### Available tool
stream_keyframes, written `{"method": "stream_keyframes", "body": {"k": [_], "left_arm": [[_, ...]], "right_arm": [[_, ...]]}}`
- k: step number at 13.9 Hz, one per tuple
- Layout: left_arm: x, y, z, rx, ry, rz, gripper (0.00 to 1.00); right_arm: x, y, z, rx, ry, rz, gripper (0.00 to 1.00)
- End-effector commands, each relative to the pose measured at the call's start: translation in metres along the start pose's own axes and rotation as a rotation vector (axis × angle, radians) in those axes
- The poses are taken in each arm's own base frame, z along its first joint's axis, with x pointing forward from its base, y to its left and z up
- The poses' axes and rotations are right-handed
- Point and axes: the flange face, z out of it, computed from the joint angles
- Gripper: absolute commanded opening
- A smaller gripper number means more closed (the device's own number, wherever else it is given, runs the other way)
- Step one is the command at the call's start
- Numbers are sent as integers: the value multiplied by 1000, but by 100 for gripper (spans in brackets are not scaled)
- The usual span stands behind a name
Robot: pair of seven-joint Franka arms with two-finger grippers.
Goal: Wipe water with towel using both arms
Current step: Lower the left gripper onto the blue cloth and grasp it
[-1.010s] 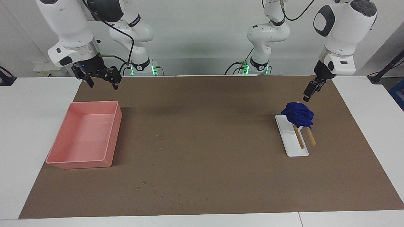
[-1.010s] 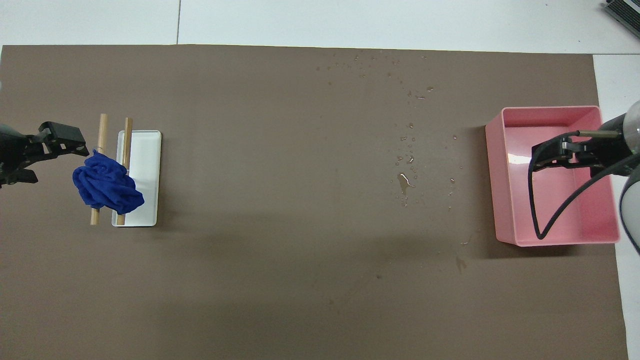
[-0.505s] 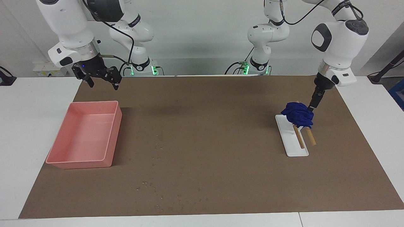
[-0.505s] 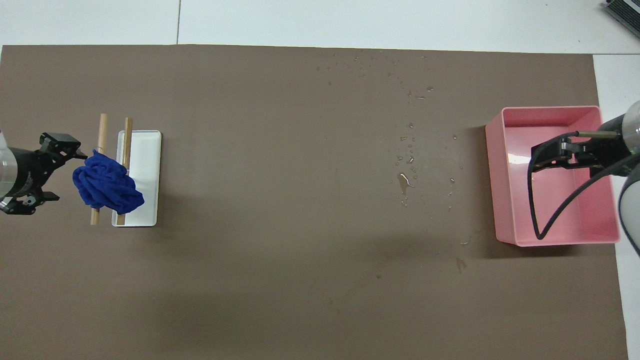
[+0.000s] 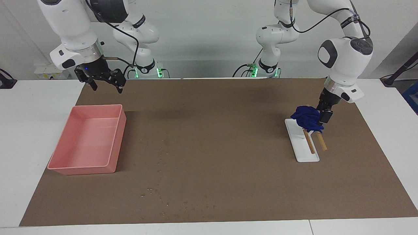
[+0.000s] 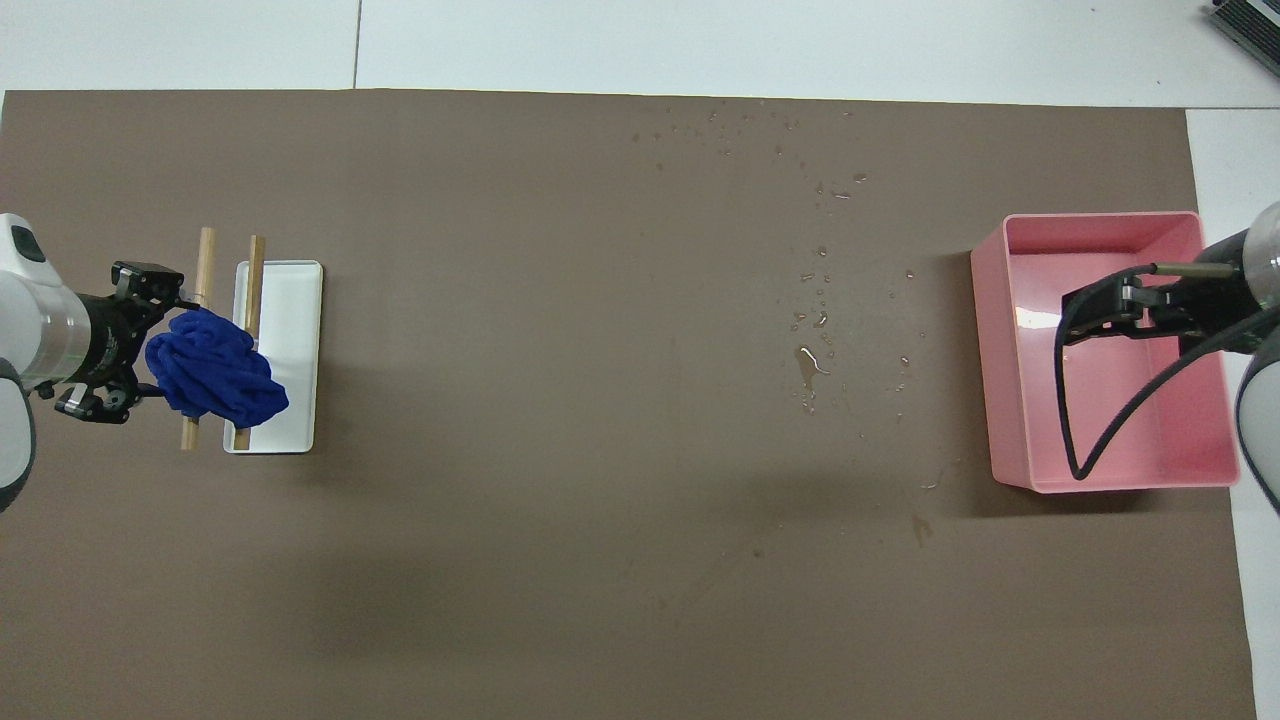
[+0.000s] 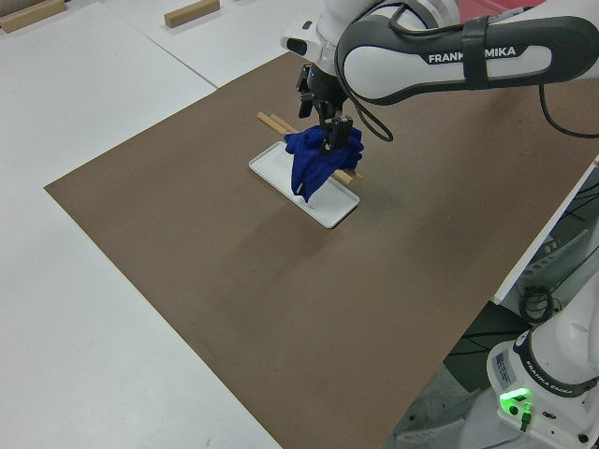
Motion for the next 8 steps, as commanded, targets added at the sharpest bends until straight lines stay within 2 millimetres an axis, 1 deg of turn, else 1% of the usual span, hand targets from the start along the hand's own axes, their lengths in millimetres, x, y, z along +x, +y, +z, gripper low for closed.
{"method": "stream_keyframes", "body": {"k": [1,2,3,6,8], "left_arm": [[-2,2,7,-12,-3,-40,100],[-2,2,13,-1,-9,-46,100],[-1,2,16,3,-11,-53,100],[-1,2,19,10,-13,-52,100],[-6,3,21,13,-15,-41,85]], "right_arm": [[-9,3,1,-1,-8,12,100],[-9,4,1,-1,-8,12,100],[-9,3,1,-1,-8,10,100],[-9,3,1,-1,-8,10,100],[-10,3,0,-1,-6,10,100]]}}
